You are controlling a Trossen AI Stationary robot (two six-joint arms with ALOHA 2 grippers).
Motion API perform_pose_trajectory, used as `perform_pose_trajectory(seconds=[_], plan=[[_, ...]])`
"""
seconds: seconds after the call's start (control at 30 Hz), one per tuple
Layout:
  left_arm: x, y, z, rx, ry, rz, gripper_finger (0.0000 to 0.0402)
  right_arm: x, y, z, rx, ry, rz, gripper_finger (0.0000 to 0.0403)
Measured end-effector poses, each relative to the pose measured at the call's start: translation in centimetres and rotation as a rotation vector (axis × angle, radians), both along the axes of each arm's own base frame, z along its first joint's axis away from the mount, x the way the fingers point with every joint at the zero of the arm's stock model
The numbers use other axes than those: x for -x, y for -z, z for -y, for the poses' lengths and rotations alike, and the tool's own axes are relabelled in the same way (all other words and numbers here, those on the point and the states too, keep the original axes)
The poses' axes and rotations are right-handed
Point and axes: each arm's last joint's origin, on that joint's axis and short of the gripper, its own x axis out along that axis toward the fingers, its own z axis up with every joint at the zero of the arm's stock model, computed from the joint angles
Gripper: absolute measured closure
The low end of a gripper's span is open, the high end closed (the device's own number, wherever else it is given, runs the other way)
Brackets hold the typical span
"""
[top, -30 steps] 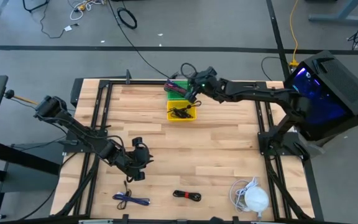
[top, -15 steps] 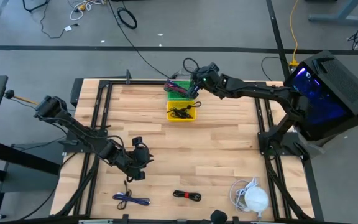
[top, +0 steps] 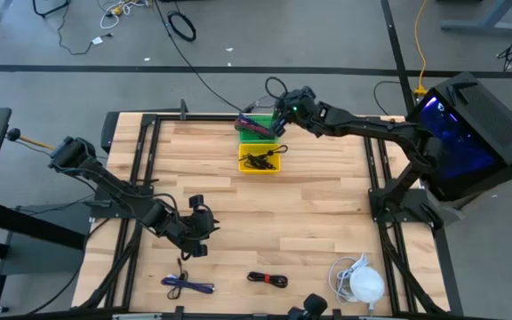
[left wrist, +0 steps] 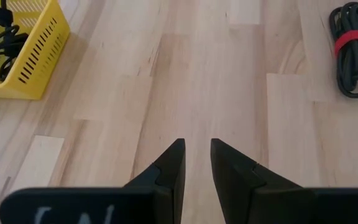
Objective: Pick & Place USB Port
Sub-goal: Put the green patterned charger cable into the green basket
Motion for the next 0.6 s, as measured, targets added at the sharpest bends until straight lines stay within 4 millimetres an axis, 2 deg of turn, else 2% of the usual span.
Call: perform_pose_trajectory(seconds=[0.37, 0.6], plan=[[0.0, 0.0, 0.0, -0.005, -0.003, 0.002, 0.0321, -0.9, 1.8, -0.2, -0.037, -0.032, -0.061, 0.0403], [0.0, 0.0, -0.1, -0.010, -0.006, -0.002, 0.0321, -1.6, 1.7, -0.1, -0.057, -0.096, 0.026, 0.0403]])
